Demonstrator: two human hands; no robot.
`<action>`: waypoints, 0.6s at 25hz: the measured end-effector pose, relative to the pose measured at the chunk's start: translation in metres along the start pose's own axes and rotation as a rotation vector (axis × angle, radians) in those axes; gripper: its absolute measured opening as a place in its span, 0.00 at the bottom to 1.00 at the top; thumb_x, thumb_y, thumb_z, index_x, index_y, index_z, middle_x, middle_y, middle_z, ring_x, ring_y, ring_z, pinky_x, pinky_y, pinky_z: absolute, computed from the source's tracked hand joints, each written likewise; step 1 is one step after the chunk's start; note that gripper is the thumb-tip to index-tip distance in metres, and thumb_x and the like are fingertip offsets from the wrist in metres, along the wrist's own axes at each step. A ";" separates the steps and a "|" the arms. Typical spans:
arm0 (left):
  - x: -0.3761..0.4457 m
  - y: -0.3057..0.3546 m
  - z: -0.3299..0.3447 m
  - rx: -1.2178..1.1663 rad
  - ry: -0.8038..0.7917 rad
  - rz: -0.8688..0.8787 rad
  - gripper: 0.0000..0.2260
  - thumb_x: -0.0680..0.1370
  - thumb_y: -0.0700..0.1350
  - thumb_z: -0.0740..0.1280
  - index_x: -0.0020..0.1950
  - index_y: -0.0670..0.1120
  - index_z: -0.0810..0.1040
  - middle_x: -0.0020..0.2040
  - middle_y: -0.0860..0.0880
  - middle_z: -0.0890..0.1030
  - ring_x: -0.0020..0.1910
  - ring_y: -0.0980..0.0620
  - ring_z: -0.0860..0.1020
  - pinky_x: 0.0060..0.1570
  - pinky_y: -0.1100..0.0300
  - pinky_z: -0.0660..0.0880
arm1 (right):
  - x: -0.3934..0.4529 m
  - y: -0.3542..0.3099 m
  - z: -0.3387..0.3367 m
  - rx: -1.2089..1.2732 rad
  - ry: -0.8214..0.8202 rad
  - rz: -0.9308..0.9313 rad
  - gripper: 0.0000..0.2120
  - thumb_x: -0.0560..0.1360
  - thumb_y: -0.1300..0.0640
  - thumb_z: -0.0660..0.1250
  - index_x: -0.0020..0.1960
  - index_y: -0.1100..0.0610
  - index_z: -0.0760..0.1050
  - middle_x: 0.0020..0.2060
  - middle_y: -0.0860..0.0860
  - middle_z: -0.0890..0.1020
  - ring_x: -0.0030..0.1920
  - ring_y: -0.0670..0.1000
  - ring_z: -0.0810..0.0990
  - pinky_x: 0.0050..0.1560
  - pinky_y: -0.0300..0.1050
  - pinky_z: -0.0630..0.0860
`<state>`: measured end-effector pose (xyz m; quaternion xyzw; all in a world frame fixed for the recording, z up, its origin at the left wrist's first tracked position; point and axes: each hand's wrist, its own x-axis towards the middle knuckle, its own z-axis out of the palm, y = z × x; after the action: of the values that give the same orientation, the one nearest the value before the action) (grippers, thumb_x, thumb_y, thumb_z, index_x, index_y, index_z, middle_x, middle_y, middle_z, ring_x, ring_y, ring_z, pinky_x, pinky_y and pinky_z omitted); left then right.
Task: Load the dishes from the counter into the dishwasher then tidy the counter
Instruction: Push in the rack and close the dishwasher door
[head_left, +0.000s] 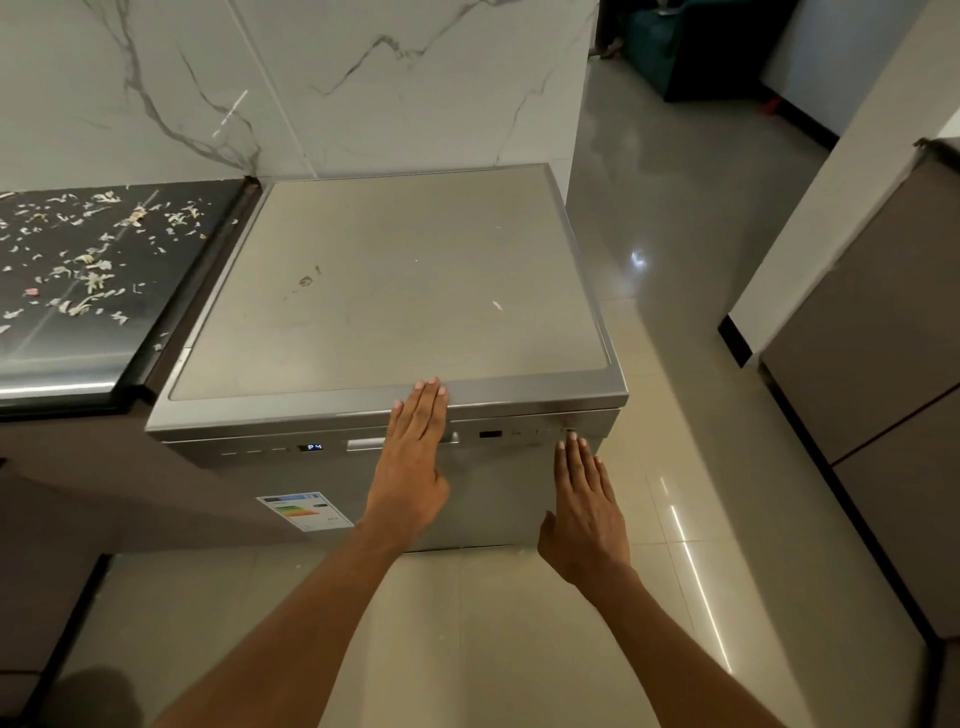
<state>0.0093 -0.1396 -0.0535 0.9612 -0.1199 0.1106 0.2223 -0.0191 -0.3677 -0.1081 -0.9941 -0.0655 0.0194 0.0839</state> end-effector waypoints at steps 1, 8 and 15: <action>0.001 0.000 0.000 -0.001 0.004 -0.003 0.47 0.64 0.27 0.64 0.81 0.43 0.52 0.82 0.48 0.51 0.81 0.50 0.46 0.79 0.52 0.44 | 0.002 0.001 0.001 0.000 -0.008 -0.006 0.43 0.75 0.53 0.60 0.80 0.62 0.38 0.79 0.57 0.38 0.79 0.54 0.34 0.79 0.50 0.39; 0.000 -0.001 0.005 0.006 0.033 0.001 0.46 0.64 0.26 0.64 0.81 0.42 0.53 0.81 0.47 0.52 0.81 0.49 0.46 0.79 0.48 0.47 | 0.005 0.004 0.010 -0.017 0.010 -0.013 0.46 0.71 0.53 0.63 0.81 0.62 0.42 0.80 0.58 0.41 0.80 0.55 0.38 0.80 0.53 0.45; 0.000 -0.002 0.007 0.008 0.040 -0.002 0.47 0.64 0.27 0.65 0.81 0.43 0.52 0.81 0.48 0.52 0.81 0.50 0.46 0.79 0.51 0.45 | 0.008 0.004 0.013 -0.038 0.020 -0.023 0.46 0.71 0.52 0.62 0.81 0.62 0.43 0.80 0.59 0.41 0.80 0.56 0.38 0.80 0.54 0.47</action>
<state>0.0110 -0.1410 -0.0600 0.9599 -0.1141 0.1299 0.2208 -0.0118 -0.3680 -0.1220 -0.9949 -0.0765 0.0073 0.0661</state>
